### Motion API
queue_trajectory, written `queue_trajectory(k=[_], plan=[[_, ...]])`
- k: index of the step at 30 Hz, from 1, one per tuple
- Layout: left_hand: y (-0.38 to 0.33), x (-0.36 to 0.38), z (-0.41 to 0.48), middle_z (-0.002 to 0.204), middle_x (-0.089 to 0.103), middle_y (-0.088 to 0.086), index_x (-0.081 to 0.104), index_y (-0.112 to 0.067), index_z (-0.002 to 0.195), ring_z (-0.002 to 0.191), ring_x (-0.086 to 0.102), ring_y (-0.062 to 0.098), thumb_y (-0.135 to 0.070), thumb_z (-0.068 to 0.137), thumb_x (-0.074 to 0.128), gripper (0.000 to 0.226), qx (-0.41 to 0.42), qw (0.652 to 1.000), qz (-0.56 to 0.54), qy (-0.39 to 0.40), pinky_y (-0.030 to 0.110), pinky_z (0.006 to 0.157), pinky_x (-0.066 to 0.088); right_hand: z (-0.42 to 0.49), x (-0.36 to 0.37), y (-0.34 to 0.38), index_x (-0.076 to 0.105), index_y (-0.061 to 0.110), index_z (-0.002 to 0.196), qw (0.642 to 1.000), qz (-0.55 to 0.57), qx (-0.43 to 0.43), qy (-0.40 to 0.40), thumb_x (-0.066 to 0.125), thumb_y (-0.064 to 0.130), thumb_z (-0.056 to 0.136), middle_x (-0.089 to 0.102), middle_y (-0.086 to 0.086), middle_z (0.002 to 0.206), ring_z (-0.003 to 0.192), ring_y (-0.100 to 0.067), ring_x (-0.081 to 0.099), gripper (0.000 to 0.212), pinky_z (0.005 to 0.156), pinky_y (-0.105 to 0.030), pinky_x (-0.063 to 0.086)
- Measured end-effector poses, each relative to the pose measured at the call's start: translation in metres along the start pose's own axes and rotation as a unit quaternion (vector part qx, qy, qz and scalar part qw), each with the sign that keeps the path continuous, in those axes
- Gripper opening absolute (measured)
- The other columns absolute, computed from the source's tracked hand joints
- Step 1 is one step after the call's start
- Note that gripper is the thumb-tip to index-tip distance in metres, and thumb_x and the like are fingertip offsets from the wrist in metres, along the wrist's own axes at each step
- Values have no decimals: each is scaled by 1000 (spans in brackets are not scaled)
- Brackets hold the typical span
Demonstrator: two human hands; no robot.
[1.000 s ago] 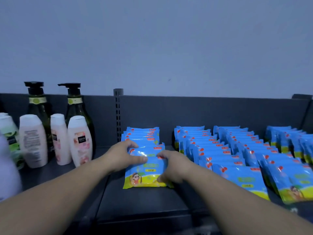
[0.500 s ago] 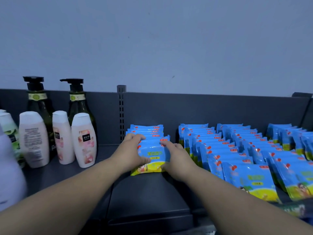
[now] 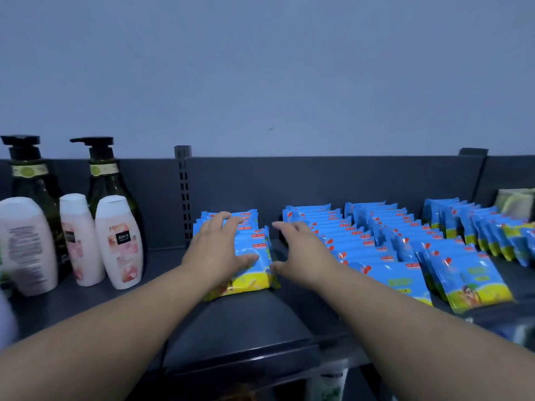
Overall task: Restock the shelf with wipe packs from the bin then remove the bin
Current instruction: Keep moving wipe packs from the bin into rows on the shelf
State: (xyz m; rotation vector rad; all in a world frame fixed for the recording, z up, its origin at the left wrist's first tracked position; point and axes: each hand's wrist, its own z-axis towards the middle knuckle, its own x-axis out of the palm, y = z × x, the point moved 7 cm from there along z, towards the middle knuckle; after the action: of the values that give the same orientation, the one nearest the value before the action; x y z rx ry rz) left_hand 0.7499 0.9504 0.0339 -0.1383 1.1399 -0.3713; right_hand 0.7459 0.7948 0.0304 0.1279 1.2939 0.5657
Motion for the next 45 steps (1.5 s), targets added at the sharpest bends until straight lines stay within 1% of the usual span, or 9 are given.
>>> queue_trajectory(k=[4, 7, 15, 18, 23, 32, 35, 41, 45], plan=[[-55, -6, 2, 140, 37, -7, 39, -26, 138, 129, 37, 17, -51, 83, 63, 65, 40, 998, -4, -37, 33, 106, 34, -16, -48, -16, 37, 31, 142, 995, -71, 4, -64, 63, 34, 87, 38, 2, 144, 127, -20, 45, 61, 101, -36, 42], [-112, -8, -5, 136, 41, -6, 43, -27, 134, 126, 40, 19, -50, 84, 61, 58, 82, 995, 6, -58, 31, 104, 32, -47, -87, -49, 47, 32, 135, 981, -157, 43, -104, 58, 40, 90, 50, 0, 136, 124, -23, 48, 47, 97, -36, 40], [-300, 55, -65, 140, 40, -2, 40, -27, 137, 129, 38, 22, -57, 83, 57, 64, 220, 975, 5, -19, 36, 106, 31, -206, -174, -207, 52, 30, 129, 942, -212, 210, -155, 58, 48, 87, 55, -1, 127, 119, -24, 52, 46, 95, -38, 44], [-381, 88, -98, 139, 40, -1, 40, -26, 137, 128, 39, 23, -58, 84, 55, 63, 266, 964, -2, 16, 36, 105, 32, -279, -201, -268, 52, 28, 127, 921, -227, 281, -142, 56, 50, 88, 54, -3, 124, 116, -27, 52, 45, 91, -39, 46], [-496, 173, -166, 135, 44, 1, 41, -23, 135, 124, 43, 24, -60, 85, 54, 63, 301, 945, 15, 128, 38, 101, 37, -404, -218, -358, 43, 29, 136, 893, -215, 389, -62, 52, 52, 91, 48, -6, 131, 118, -30, 49, 51, 91, -41, 47], [-626, 297, -275, 140, 40, 3, 34, -22, 140, 128, 39, 25, -57, 87, 53, 66, 334, 907, 5, 254, 38, 105, 33, -576, -216, -473, 37, 25, 142, 840, -192, 508, 3, 51, 48, 92, 43, -6, 138, 125, -29, 43, 56, 99, -40, 39], [-654, 329, -291, 137, 41, 2, 38, -23, 134, 127, 39, 24, -57, 86, 54, 60, 352, 897, 2, 266, 37, 106, 32, -602, -205, -506, 36, 27, 143, 830, -170, 531, 13, 52, 49, 92, 40, -5, 142, 129, -28, 40, 58, 104, -41, 36], [-687, 403, -284, 147, 32, 1, 28, -25, 144, 136, 29, 23, -59, 87, 51, 70, 368, 885, -3, 287, 36, 111, 27, -604, -180, -576, 31, 30, 145, 817, -161, 553, 30, 52, 49, 92, 33, -4, 149, 135, -27, 34, 61, 110, -43, 30], [-704, 455, -248, 143, 38, 2, 34, -22, 142, 129, 35, 23, -55, 87, 53, 67, 378, 879, -12, 291, 34, 106, 28, -577, -162, -635, 29, 30, 147, 813, -147, 561, 49, 51, 48, 92, 30, -4, 151, 137, -26, 31, 61, 110, -41, 28]])
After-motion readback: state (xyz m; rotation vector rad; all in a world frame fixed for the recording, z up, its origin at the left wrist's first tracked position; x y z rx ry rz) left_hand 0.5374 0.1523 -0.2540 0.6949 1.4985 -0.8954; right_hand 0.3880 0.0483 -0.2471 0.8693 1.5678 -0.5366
